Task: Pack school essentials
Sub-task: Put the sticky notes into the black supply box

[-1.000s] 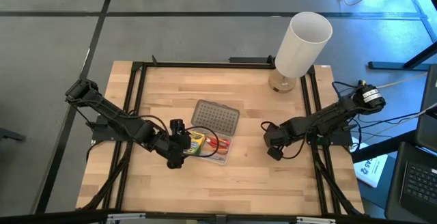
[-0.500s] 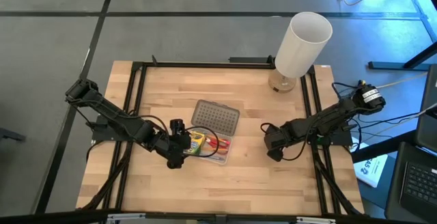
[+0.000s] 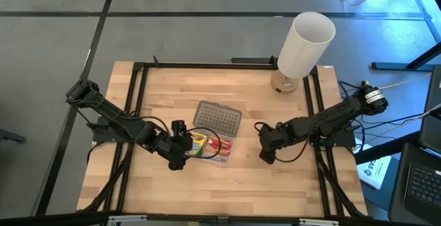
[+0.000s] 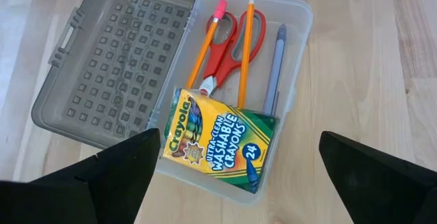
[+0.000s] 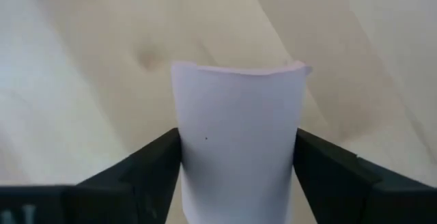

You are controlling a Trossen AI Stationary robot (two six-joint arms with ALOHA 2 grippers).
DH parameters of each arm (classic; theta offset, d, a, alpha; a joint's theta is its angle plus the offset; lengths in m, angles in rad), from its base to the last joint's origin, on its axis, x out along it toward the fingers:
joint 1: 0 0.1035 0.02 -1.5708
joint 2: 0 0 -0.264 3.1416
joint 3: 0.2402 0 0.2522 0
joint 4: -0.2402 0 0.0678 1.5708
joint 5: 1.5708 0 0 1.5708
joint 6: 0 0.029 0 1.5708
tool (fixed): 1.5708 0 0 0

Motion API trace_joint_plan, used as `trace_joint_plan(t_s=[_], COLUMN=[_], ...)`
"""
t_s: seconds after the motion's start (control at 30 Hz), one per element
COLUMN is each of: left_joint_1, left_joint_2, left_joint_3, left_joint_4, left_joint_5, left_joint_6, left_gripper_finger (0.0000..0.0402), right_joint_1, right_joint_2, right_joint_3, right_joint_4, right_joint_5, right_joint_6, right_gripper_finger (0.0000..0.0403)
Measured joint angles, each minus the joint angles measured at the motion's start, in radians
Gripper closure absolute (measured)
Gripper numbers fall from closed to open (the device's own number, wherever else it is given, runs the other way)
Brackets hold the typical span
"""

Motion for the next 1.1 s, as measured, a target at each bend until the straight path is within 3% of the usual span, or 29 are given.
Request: trace_joint_plan(t_s=[0.23, 0.73, 1.1], left_joint_1=[0.000, 0.000, -0.002], left_joint_2=[0.000, 0.000, 0.000], left_joint_3=[0.000, 0.000, 0.001], left_joint_4=[0.000, 0.000, 0.000], left_joint_5=[0.000, 0.000, -0.001], left_joint_6=[0.000, 0.000, 0.000], left_gripper_finger=[0.0008, 0.0008, 0.0008], right_joint_1=[0.004, -0.006, -0.061], right_joint_2=[0.083, 0.510, 0.600], right_joint_3=[0.211, 0.728, 0.820], right_joint_4=[-0.001, -0.160, -0.141], right_joint_5=[0.067, 0.072, 0.008], right_joint_6=[-0.163, -0.393, -0.443], right_gripper_finger=[0.0174, 0.0239, 0.0240])
